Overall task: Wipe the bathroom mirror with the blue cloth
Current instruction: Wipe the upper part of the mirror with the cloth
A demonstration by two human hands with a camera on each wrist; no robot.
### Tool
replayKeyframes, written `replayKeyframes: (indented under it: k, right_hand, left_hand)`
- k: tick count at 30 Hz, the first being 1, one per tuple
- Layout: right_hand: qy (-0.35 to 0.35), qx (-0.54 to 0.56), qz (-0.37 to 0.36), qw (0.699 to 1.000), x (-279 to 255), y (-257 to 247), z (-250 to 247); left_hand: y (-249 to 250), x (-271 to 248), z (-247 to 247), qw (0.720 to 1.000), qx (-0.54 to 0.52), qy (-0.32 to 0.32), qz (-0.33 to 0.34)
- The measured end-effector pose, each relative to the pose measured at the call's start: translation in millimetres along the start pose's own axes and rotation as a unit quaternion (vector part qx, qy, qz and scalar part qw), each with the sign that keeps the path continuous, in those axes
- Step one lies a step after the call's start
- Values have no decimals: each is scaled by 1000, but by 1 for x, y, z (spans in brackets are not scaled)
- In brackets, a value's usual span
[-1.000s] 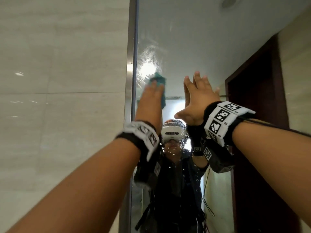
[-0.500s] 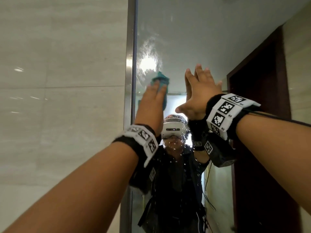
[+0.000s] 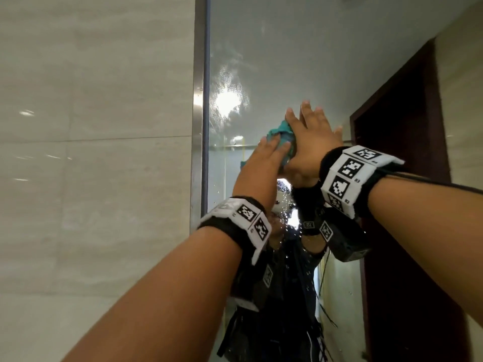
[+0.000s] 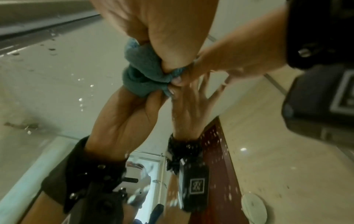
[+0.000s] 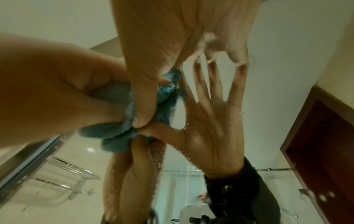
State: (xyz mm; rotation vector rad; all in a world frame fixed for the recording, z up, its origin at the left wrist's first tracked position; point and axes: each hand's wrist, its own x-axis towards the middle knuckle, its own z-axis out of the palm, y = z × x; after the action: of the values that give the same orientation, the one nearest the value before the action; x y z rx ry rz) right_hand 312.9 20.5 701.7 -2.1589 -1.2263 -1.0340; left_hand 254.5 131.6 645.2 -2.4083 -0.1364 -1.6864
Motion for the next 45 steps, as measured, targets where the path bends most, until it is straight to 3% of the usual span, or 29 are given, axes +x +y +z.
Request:
replayKeyframes:
  k: [5,9,12,16,22,25,29,31,34,36,39,41,43,45]
  right_hand:
    - [22,-17,-18,999,-10,12,5]
    - [17,-42,51,998,-32,38,4]
    - [-13,-21,70,997,-38,46,6]
    - [-23,-13,73,997,-39,42,4]
    - [-21,-6,73,997,-37,47,7]
    - [-12,-5,72,997,-36,47,8]
    - [-12,2,68,998,-37,45,5]
    - [-13,-5,72,997,-38,44,5]
    - [-17,-7,76,997,-39,44,5]
    - [-15,-9,75,997,-38,45,6]
    - [-11,-11,73,997,-36,46,7]
    - [-16,0,70,997,-36,46,5]
    - [-18,-4,69,997,-37,45,4]
    - [-16,-11,73,997,-38,45,4]
  left_hand:
    - [-6,31,-44,997,-22,32,-68]
    - [-14,32,-59,995,19,20,-101]
    - [10,9,-28,999,-12,10,-31]
    - [32,-10,-4,995,3,-90,38]
    - [-4,51,-53,994,19,18,-109]
    - [13,25,-27,998,-21,28,-53]
    - [44,-22,9,996,5,-68,53]
    - [30,3,-3,997,16,-51,52]
    - [0,55,-34,999,5,-4,-36]
    - [-5,59,-32,998,-7,25,-50]
    - [25,17,-2,999,-1,-4,38]
    - [41,-9,8,993,33,-64,90]
    - [39,-1,-2,991,56,-75,93]
    - [26,25,-20,997,52,-34,55]
